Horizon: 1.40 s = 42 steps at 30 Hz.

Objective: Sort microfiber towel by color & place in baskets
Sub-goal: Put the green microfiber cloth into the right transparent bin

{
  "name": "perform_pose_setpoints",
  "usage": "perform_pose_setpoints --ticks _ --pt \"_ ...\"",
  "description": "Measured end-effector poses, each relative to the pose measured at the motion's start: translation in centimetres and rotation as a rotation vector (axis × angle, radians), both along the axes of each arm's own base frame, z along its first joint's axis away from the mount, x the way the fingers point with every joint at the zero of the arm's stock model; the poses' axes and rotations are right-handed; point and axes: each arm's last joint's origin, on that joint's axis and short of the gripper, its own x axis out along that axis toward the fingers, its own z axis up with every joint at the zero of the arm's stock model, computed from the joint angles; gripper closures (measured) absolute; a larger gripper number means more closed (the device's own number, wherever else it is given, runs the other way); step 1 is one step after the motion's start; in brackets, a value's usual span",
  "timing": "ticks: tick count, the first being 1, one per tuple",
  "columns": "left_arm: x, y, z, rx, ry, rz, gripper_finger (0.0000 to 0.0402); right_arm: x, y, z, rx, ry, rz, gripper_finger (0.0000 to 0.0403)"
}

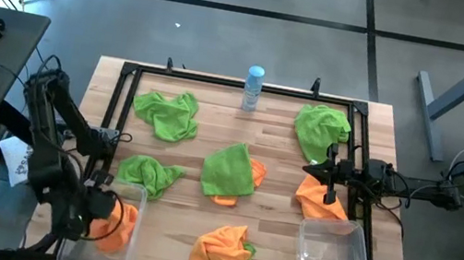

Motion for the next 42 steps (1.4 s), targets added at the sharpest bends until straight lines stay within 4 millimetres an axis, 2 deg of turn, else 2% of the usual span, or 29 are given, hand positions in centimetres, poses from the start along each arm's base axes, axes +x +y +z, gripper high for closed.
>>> perform_pose_setpoints --ticks 9,18,25,31,42 --pt "-1.0 2.7 2.5 -0.07 -0.159 0.047 0.0314 0.0 0.0 0.0 0.0 0.0 0.0 0.0402" --pt "-0.9 4.8 3.9 -0.001 -0.405 0.077 0.0314 0.0 0.0 0.0 0.0 0.0 0.0 0.0402" --pt "1.0 6.3 4.0 0.053 -0.425 0.15 0.0314 0.0 0.0 0.0 0.0 0.0 0.0 0.0402" --pt "3.1 8.4 4.1 0.137 -0.448 0.231 0.0314 0.0 0.0 0.0 0.0 0.0 0.0 0.0402" --pt "6.5 12.8 4.5 0.193 -0.497 0.511 0.0314 0.0 0.0 0.0 0.0 0.0 0.0 0.0402"
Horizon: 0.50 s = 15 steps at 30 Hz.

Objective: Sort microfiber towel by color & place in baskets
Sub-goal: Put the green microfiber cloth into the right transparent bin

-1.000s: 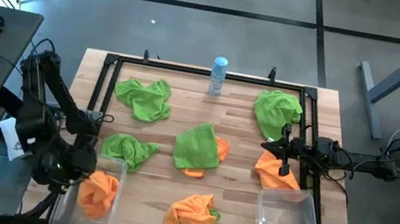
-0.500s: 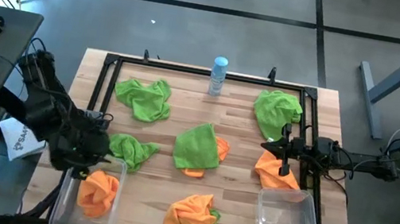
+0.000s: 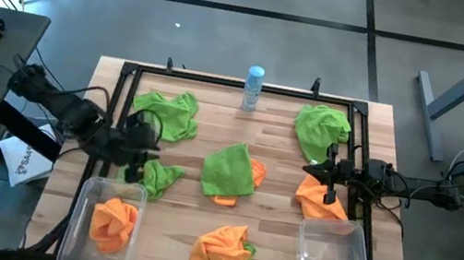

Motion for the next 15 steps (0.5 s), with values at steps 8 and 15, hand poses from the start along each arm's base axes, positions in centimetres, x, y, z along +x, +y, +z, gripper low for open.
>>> perform_pose_setpoints --ticks 8,15 --pt "1.5 3.0 0.1 0.025 -0.018 0.126 0.0314 0.0 0.0 0.0 0.0 0.0 0.0 0.0402" --pt "1.9 5.3 0.2 0.021 -0.019 0.224 0.0314 0.0 0.0 0.0 0.026 0.0 0.001 0.0402"
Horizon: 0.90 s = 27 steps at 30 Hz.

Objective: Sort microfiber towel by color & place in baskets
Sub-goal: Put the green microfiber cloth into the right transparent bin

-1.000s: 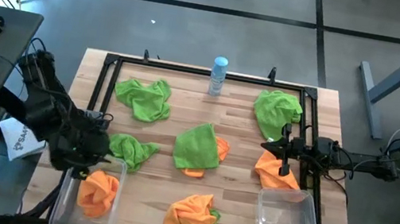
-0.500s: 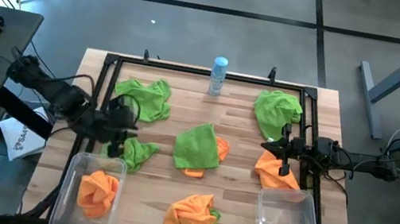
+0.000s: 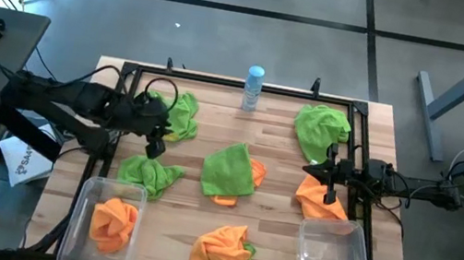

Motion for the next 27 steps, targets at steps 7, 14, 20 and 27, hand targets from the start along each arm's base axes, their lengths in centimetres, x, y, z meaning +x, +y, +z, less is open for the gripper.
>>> perform_pose_setpoints --ticks 7,14,20,27 --pt "0.7 1.0 -0.3 0.0 0.013 0.05 0.0314 0.0 -0.1 0.0 -0.086 -0.001 -0.022 0.0402" --pt "1.3 2.2 -0.4 0.022 0.018 0.039 0.0314 -0.2 -0.3 1.0 0.091 -0.038 -0.11 0.0402" --pt "1.8 3.6 -1.6 0.07 0.002 -0.018 0.0314 -0.3 -0.7 5.1 0.037 -0.059 -0.23 0.0402" --pt "1.9 5.8 -3.4 0.08 0.038 -0.125 0.0314 2.7 -1.0 10.3 0.041 0.23 -0.426 0.0403"
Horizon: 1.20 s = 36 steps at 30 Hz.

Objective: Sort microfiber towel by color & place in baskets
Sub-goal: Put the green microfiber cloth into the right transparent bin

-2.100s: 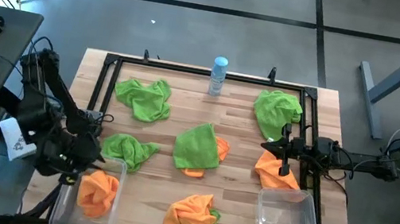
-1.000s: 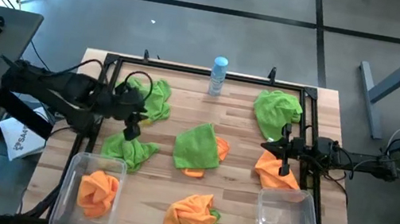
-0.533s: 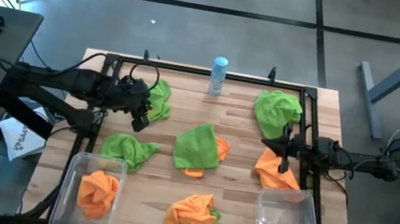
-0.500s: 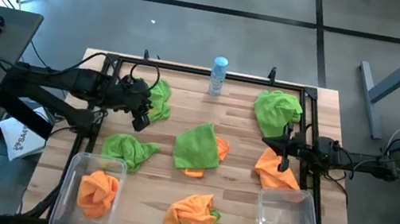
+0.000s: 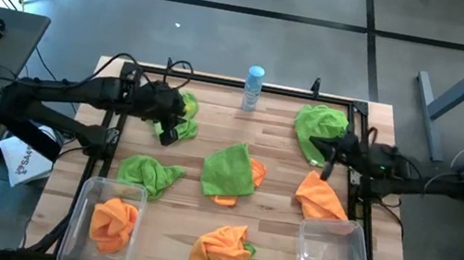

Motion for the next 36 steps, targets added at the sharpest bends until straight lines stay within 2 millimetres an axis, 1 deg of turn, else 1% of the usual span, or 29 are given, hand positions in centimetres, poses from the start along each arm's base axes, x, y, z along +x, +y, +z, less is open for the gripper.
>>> perform_pose_setpoints --ticks 3,6,8,12,16,19,21,26,29,32,36 --pt "-0.2 0.9 -0.3 -0.004 0.009 -0.028 0.0314 1.8 -0.3 1.9 0.081 0.131 -0.151 0.0403" --pt "-0.8 1.6 -0.4 0.009 -0.004 -0.064 0.0314 3.4 -0.7 3.8 0.189 0.206 -0.308 0.0403" --pt "-1.4 2.0 -0.5 0.016 -0.027 -0.08 0.0314 4.3 -1.1 4.6 0.264 0.253 -0.397 0.0403" --pt "-2.8 2.4 -0.6 0.013 -0.062 -0.087 0.0314 5.7 -1.7 5.5 0.432 0.319 -0.552 0.0403" --pt "-4.1 2.5 -1.0 0.024 -0.081 -0.074 0.0314 6.6 -1.9 5.5 0.551 0.352 -0.683 0.0403" --pt "-4.8 2.4 -1.3 0.032 -0.092 -0.063 0.0314 6.6 -1.8 4.9 0.657 0.35 -0.776 0.0403" --pt "-5.1 2.4 -1.4 0.033 -0.096 -0.059 0.0314 6.2 -1.9 4.1 0.726 0.39 -0.833 0.0403" --pt "-5.2 2.4 -1.4 0.045 -0.126 -0.053 0.0314 5.0 -2.8 0.7 0.863 0.52 -0.953 0.0403" --pt "-5.1 2.5 -1.2 0.06 -0.151 -0.056 0.0314 4.7 -3.7 -1.4 0.946 0.573 -0.955 0.04" --pt "-4.9 2.5 -1.0 0.072 -0.176 -0.056 0.0314 4.7 -4.9 -3.4 0.993 0.578 -0.927 0.0382" --pt "-4.8 2.6 -0.8 0.081 -0.194 -0.057 0.0314 4.2 -6.4 -5.8 1.054 0.551 -0.928 0.0339"
